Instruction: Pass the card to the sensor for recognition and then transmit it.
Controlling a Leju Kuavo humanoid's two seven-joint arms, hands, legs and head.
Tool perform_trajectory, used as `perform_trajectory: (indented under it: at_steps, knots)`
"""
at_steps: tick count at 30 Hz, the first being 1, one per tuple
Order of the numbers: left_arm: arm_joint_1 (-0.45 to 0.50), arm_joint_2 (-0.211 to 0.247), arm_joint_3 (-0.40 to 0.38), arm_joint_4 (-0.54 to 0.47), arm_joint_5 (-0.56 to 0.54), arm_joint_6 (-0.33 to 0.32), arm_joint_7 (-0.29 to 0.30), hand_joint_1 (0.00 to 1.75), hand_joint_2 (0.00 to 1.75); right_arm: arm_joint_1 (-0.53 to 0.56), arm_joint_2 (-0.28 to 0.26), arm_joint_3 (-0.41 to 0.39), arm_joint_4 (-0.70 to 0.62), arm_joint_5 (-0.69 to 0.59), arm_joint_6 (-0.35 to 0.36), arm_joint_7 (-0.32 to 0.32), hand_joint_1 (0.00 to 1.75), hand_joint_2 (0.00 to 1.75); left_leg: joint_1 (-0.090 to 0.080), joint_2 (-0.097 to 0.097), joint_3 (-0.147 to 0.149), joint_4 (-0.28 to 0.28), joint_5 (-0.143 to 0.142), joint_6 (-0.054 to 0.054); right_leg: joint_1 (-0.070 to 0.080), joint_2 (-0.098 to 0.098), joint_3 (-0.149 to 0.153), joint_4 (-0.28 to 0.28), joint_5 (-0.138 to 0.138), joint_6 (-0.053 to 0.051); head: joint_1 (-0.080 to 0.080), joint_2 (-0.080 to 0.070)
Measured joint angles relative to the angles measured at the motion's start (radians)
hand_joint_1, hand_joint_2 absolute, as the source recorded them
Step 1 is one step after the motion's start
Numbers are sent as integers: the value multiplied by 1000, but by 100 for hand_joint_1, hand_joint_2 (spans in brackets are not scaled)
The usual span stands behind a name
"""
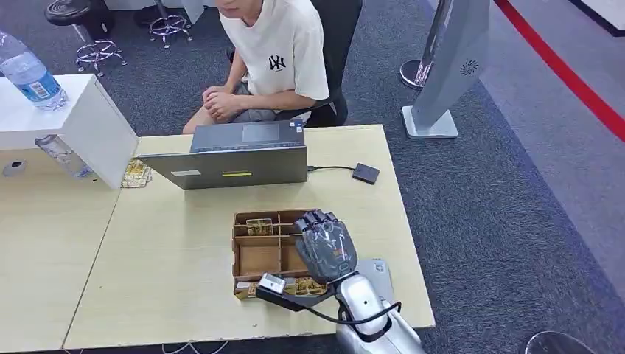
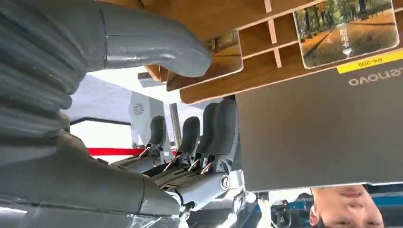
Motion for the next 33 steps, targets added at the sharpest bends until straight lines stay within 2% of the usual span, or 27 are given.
perform_trajectory:
  at_steps: [2, 4, 5, 6, 7, 8, 12, 33]
  knots:
    - [0, 0, 0, 0, 0, 1, 14, 0, 0, -9, 3, -1, 16, -3, 0, 1, 105, 175, 0, 0, 0, 0, 0, 0, 0, 0, 0, 0, 0, 0, 0, 0]
    - [-2, 3, 0, 4, 2, 2, 64, 0, 0, -17, 3, -2, 28, -14, 0, -3, 103, 175, 0, 0, 0, 0, 0, 0, 0, 0, 0, 0, 0, 0, 0, 0]
    - [-3, 12, 0, 5, 12, -4, 73, 0, 0, -24, 3, -2, 34, -35, 0, -19, 115, 175, 0, 0, 0, 0, 0, 0, 0, 0, 0, 0, 0, 0, 0, 0]
    - [-2, 19, 0, 5, 22, -12, 80, 0, 0, -34, 4, -2, 46, -60, 0, -38, 148, 175, 0, 0, 0, 0, 0, 0, 0, 0, 0, 0, 0, 0, 0, 0]
    - [-2, 26, 0, 5, 28, -18, 83, 0, 0, -45, 5, -1, 58, -76, 0, -48, 164, 175, 0, 0, 0, 0, 0, 0, 0, 1, 0, 0, 0, -1, 0, 0]
    - [-3, 31, 0, 5, 31, -21, 84, 0, 0, -54, 6, 0, 70, -83, 0, -51, 173, 175, 0, 0, 0, 0, 0, 0, 0, 0, 0, 0, 0, -1, 0, 0]
    - [-4, 49, 0, 5, 35, -21, 86, 0, 0, -73, 11, 0, 98, -90, 0, -51, 175, 175, 0, 0, 0, 0, 1, 0, 0, 0, 0, 0, 0, -1, 0, 0]
    - [-4, 55, 0, 5, 50, -19, 83, 0, 0, -90, 11, 0, 134, -108, -3, -47, 175, 175, 0, 0, 1, 0, 1, 0, 0, 1, 0, 0, 1, -1, 0, 0]
